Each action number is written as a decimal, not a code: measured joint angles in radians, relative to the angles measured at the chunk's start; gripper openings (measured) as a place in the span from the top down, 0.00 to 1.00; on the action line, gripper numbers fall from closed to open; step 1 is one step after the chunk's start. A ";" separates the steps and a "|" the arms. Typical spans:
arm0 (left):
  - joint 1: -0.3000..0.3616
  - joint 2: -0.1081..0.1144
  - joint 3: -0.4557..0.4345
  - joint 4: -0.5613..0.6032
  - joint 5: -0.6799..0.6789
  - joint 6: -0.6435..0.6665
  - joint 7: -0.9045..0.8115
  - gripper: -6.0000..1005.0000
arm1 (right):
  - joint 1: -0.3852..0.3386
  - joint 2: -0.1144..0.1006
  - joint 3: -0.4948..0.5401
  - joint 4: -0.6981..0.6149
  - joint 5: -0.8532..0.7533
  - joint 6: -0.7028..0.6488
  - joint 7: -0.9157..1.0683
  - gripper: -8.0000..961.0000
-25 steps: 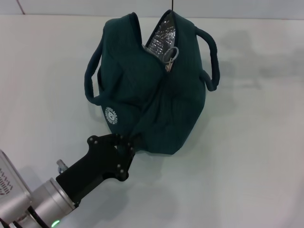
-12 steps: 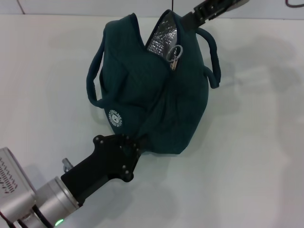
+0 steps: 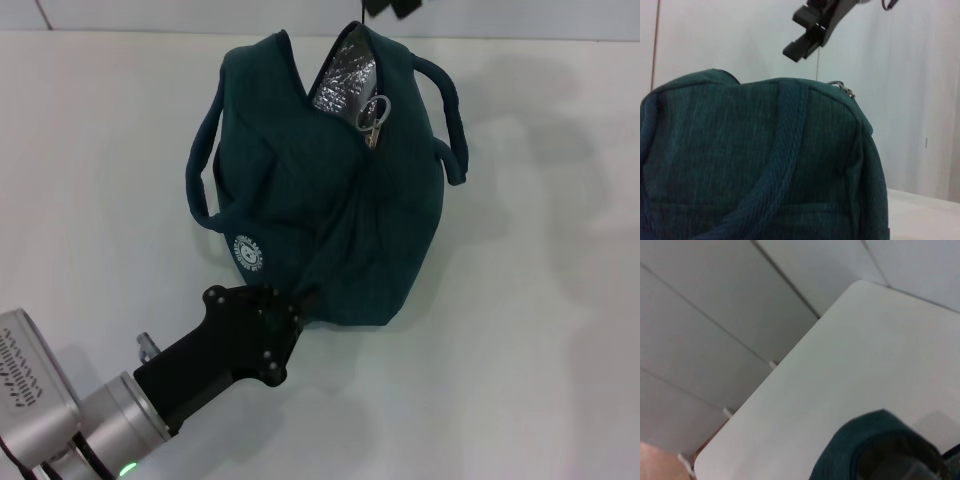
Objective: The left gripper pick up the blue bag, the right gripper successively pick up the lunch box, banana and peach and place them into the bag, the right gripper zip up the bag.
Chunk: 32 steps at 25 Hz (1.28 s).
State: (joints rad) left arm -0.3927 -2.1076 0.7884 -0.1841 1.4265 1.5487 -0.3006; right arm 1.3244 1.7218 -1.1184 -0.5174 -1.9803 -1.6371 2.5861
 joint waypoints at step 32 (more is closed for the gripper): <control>-0.008 0.000 0.000 -0.004 0.058 0.009 0.028 0.95 | -0.033 0.077 0.014 0.050 -0.035 0.059 -0.014 0.51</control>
State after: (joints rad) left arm -0.4007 -2.1077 0.7885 -0.1881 1.4841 1.5578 -0.2730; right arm 1.2910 1.7990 -1.1046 -0.4671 -2.0157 -1.5783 2.5718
